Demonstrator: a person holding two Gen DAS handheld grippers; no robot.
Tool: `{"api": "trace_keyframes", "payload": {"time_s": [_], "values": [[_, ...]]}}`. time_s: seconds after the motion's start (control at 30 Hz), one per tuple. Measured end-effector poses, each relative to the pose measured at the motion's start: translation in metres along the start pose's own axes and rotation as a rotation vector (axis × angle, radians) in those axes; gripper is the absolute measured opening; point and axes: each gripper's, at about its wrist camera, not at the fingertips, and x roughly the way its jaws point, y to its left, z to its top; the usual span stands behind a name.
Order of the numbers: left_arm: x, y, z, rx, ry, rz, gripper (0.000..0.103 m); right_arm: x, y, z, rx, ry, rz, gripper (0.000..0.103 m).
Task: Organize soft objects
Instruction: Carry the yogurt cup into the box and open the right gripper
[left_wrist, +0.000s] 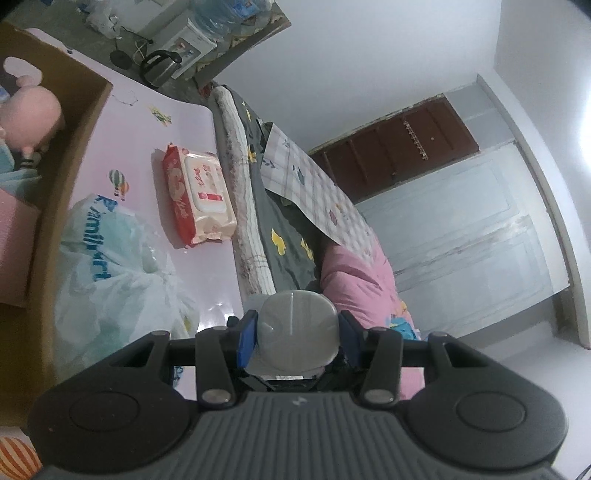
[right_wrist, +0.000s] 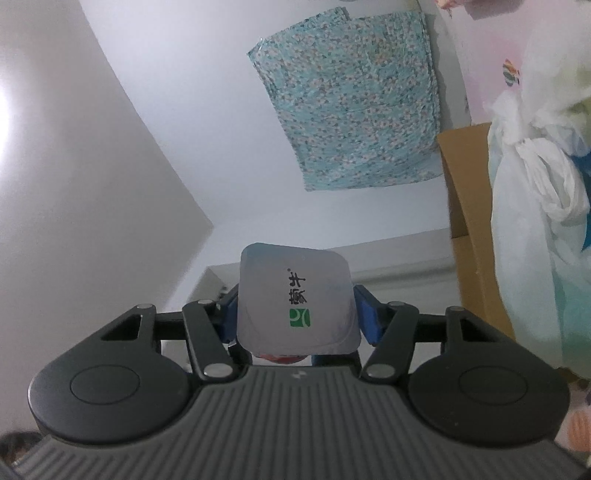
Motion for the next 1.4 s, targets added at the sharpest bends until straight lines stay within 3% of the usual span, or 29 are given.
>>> {"api": "trace_keyframes", "payload": {"time_s": [0.17,0.37,0.43,0.53,0.63,0.8,0.97,1.23,1.4], "values": [[-0.016,0.016,0.003,-0.019,-0.023,-0.016,0.048,0.018,0.017,-0.004,-0.106,0.030,-0.094,0.059],[-0.047,0.032,0.006,-0.011,-0.079,0.016,0.062,0.055,0.031,-0.007,-0.212,0.094,-0.232,0.059],[-0.061,0.037,0.006,-0.010,-0.113,0.038,0.073,0.070,0.034,-0.010,-0.258,0.125,-0.292,0.059],[-0.085,0.045,0.004,0.006,-0.169,0.081,0.077,0.102,0.035,-0.015,-0.304,0.190,-0.372,0.059],[-0.109,0.055,0.001,0.006,-0.218,0.123,0.083,0.133,0.034,-0.024,-0.360,0.270,-0.453,0.059],[-0.153,0.079,-0.010,-0.007,-0.307,0.198,0.084,0.176,0.029,-0.048,-0.476,0.423,-0.598,0.059],[-0.188,0.106,-0.020,-0.042,-0.385,0.259,0.084,0.212,0.017,-0.079,-0.663,0.591,-0.802,0.059],[-0.217,0.141,-0.032,-0.112,-0.453,0.274,0.084,0.252,-0.008,-0.135,-1.025,0.876,-1.163,0.059],[-0.225,0.151,-0.035,-0.128,-0.479,0.276,0.084,0.273,-0.034,-0.154,-1.178,1.013,-1.277,0.059]]}}
